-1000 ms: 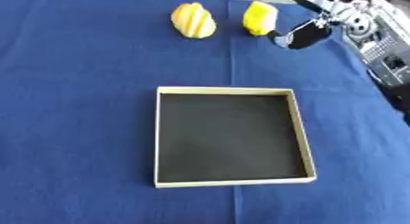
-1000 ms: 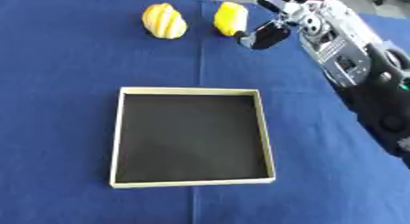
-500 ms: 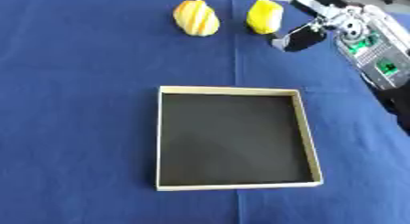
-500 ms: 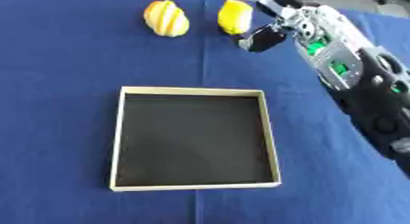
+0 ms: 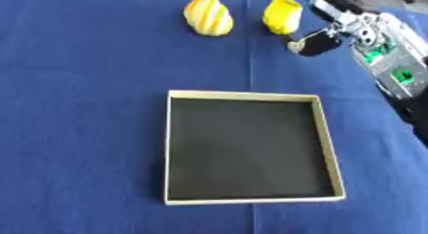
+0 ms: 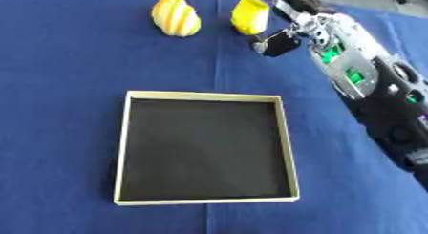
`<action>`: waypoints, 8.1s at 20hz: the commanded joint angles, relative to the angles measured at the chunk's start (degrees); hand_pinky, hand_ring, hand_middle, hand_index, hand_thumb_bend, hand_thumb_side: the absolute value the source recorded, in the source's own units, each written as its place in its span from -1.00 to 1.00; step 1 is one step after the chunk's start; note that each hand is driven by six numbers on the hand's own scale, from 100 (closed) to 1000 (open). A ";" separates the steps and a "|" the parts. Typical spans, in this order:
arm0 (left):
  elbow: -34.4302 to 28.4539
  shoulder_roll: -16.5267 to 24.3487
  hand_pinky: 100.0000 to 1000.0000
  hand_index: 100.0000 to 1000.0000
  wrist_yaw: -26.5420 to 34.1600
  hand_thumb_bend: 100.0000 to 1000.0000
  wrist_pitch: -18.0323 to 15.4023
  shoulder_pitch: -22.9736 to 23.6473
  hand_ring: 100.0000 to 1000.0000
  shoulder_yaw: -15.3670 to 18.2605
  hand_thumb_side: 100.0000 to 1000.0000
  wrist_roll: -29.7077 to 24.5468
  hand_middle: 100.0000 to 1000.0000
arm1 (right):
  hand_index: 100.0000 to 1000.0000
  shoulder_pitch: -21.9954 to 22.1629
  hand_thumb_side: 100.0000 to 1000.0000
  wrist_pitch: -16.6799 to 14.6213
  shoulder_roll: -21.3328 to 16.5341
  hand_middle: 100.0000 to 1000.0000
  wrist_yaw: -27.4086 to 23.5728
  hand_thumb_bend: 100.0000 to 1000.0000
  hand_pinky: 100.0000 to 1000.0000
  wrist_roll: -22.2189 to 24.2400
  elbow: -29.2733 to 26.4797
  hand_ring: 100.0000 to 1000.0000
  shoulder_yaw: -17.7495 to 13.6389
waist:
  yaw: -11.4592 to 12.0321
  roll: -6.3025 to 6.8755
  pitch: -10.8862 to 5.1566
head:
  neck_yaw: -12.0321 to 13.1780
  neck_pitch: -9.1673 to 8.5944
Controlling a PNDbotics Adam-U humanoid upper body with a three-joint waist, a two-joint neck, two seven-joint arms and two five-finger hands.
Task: Pick up objects on the table and place them in the box.
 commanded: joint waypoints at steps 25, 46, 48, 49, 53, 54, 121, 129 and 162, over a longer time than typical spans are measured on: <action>-0.92 0.05 0.90 0.45 1.37 -1.00 0.51 0.93 0.90 0.75 0.20 -0.16 0.74 | 0.38 2.51 -1.00 6.56 -4.63 0.10 -8.91 -1.00 0.53 -20.00 -12.04 0.70 -1.82 | -2.96 1.53 -1.55 | 0.30 1.01; -0.92 -1.37 0.90 0.51 -1.60 -1.00 0.89 3.49 0.86 2.37 0.19 3.62 0.70 | 0.37 7.74 -1.00 -17.45 2.72 0.13 -5.11 -1.00 0.53 -13.29 -29.81 0.51 9.28 | -11.80 6.86 -11.04 | 8.21 11.36; -0.92 -1.21 0.89 0.51 -1.89 -1.00 0.91 3.69 0.86 2.67 0.19 4.04 0.70 | 0.37 7.43 -1.00 -17.65 5.14 0.14 -2.68 -1.00 0.52 -12.45 -29.81 0.50 11.02 | -11.87 6.94 -11.06 | 8.16 11.71; -0.92 -1.13 0.89 0.51 -2.03 -1.00 0.89 3.79 0.86 2.78 0.19 4.20 0.70 | 0.37 7.19 -1.00 -17.62 6.47 0.13 -1.21 -1.00 0.53 -11.99 -29.81 0.49 12.00 | -11.92 6.95 -11.08 | 8.10 11.83; -0.92 -0.89 0.90 0.51 -2.38 -1.00 0.85 4.24 0.86 2.97 0.18 4.48 0.70 | 0.38 6.56 -1.00 -16.25 12.21 0.14 4.21 -1.00 0.53 -9.76 -29.81 0.50 15.86 | -12.06 6.87 -11.07 | 7.75 12.01; -0.92 -0.88 0.90 0.50 -2.38 -1.00 0.86 4.36 0.86 2.97 0.18 4.47 0.70 | 0.38 6.71 -1.00 -15.89 13.32 0.14 5.54 -1.00 0.53 -9.16 -29.81 0.50 16.77 | -12.04 6.85 -11.05 | 7.68 12.02; 30.08 13.60 0.72 0.82 -18.37 -1.00 9.99 -21.04 0.97 -8.75 0.01 -36.87 0.79 | 0.77 43.27 -0.28 -32.43 5.67 0.66 -15.81 -0.92 0.54 -59.31 -29.81 0.86 -18.54 | -23.04 11.29 -12.40 | 19.46 11.88; 50.98 7.71 0.73 1.00 -33.48 -1.00 4.11 -30.80 0.99 -8.10 -0.55 -43.41 0.84 | 0.77 43.17 -0.28 -32.86 5.58 0.65 -14.93 -0.91 0.54 -60.29 -29.81 0.85 -18.25 | -25.79 11.94 -11.69 | 21.28 11.26; 69.51 -0.27 0.82 1.00 -52.98 -0.62 4.70 -39.39 1.00 -1.23 -1.00 -48.37 0.90 | 0.77 39.78 -0.23 -29.55 7.07 0.61 -16.38 -0.92 0.51 -58.36 -29.81 0.86 -14.48 | -32.91 16.16 -7.39 | 25.64 3.28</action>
